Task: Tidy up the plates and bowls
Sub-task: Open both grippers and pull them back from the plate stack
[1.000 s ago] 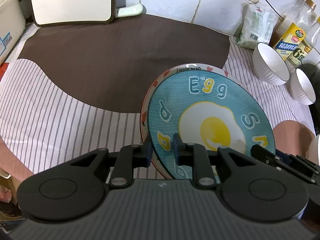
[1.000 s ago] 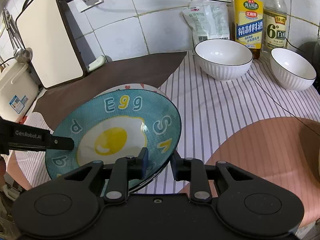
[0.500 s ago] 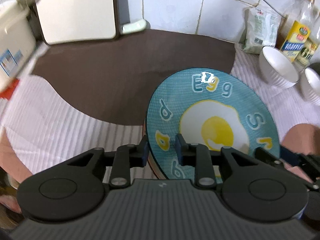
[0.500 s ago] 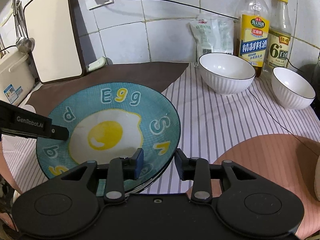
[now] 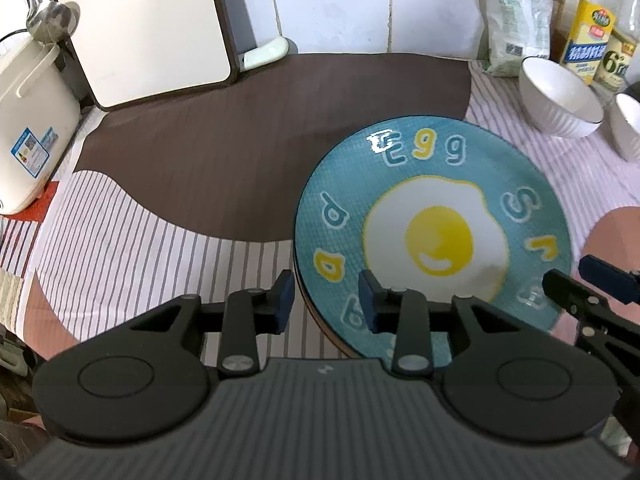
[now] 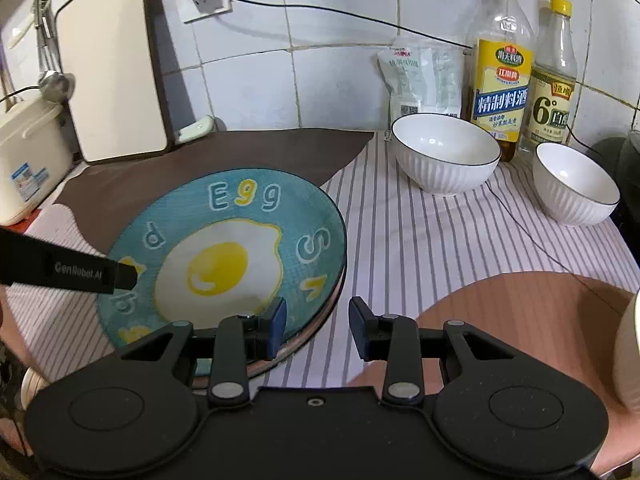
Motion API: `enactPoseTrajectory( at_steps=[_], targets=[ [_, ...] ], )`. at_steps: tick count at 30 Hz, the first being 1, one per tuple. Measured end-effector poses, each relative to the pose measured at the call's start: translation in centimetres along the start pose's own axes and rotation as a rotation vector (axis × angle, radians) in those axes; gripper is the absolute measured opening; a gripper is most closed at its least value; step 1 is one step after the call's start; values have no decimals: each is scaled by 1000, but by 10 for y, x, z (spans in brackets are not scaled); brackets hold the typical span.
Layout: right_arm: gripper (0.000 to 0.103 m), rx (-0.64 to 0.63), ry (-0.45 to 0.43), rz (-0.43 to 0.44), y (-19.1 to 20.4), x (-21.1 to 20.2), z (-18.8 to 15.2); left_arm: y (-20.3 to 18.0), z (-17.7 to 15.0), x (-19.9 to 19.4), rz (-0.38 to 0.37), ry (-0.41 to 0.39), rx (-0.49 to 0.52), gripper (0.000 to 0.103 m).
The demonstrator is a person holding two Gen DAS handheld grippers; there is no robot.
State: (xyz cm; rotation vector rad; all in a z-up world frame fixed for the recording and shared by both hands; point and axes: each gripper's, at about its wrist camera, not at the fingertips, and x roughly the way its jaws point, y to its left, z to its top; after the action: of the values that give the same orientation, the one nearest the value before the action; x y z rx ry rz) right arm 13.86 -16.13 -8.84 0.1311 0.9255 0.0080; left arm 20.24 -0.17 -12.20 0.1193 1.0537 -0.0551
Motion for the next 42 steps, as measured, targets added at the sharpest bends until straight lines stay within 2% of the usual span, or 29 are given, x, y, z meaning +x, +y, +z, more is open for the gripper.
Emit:
enactPoseTrajectory(
  at_steps=[5,9,20,25,29,34,42],
  targets=[
    [41,-30,-20,33,-6,-33,3,1,0,-29,-60,6,-19,41],
    [48,-47,-70,57,-13,-66,2,-8,-1,-55,-108,-11,-4,45],
    [56,-96,-190,-11,-55,-151,-5,-63,-2,-125,-242,-77,99,53],
    [65,-120,-226,-44,-75,-178,-17,-100,-3,-141,-314,-99,150,59],
    [69,-90,-232,-77,-97,-188,-34,-132,-6,-143,-367,-114,184,63],
    [70,-47,-220,-130,-125,-181,-53,-171,-10,-136,-438,-116,202,65],
    [73,-8,-197,-229,-166,-156,-80,-225,-13,-94,-513,-65,178,65]
  ],
)
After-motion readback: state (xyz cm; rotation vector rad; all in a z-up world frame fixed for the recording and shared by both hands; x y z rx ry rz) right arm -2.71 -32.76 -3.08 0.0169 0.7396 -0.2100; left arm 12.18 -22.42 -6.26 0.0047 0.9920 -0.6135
